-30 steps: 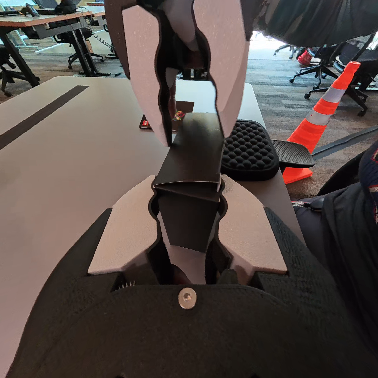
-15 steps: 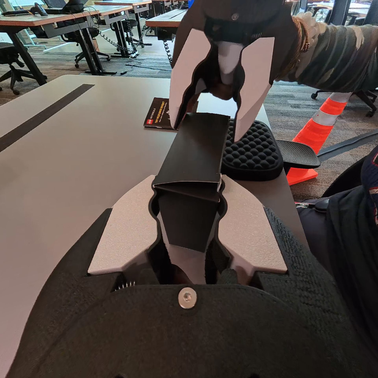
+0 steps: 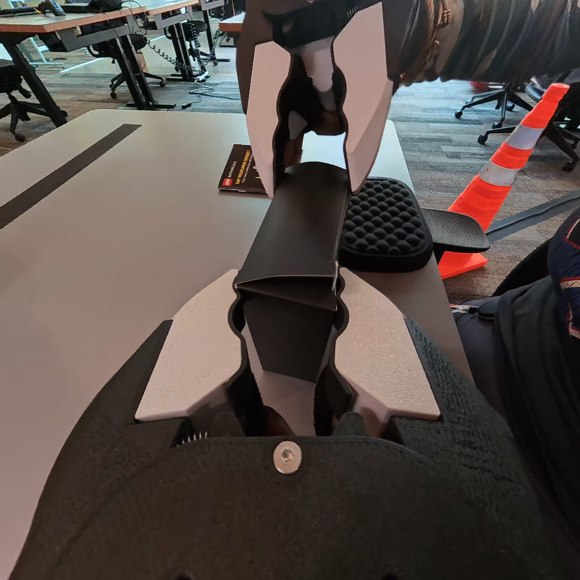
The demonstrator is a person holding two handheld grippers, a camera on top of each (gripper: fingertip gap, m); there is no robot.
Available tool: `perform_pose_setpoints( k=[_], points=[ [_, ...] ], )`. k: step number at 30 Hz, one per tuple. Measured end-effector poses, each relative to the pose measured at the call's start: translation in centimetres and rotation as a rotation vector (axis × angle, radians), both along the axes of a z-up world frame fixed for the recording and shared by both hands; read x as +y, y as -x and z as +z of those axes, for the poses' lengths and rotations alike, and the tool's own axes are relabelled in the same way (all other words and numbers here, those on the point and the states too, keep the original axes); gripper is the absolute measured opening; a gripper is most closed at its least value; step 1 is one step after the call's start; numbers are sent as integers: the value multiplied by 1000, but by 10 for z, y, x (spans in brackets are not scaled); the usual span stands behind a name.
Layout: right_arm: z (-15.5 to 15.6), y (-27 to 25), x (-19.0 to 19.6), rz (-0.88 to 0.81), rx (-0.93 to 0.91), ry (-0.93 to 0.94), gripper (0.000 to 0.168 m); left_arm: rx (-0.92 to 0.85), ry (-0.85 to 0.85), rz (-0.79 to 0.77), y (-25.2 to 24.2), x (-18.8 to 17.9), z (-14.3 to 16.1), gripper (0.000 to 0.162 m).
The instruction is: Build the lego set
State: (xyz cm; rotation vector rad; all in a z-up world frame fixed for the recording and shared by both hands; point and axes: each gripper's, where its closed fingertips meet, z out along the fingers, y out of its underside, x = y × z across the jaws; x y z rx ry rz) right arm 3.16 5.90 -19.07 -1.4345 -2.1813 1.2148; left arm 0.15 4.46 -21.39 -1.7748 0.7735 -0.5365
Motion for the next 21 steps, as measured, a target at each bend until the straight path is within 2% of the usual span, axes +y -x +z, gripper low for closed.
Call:
perform_pose_setpoints(
  k=[4,8,10,11,12,14,15,19,21],
  points=[
    [0,-1,-3,10,-24,-18,45,-3,-2,-9,0,-2,0,55],
    [2,-4,-3,11,-89,110,44,15,-14,-38,-3,-4,0,55],
    [13,1,-5,-2,-61,235,4,40,-45,-83,-8,-9,1,55],
    [22,3,-8,0,-60,335,2,62,-64,-81,-9,-9,0,55],
    [22,1,-12,23,-94,369,7,70,-63,-62,-9,-7,0,55],
    [20,-1,-15,61,-95,332,43,44,-32,-25,-6,-2,0,55],
    [22,3,-12,33,-78,307,69,23,-19,-9,-3,-1,0,55],
    [14,7,-1,-34,64,40,79,18,-15,8,3,-1,0,55],
    [5,6,0,-64,91,-104,78,16,-10,14,3,0,-1,55]
  ],
)
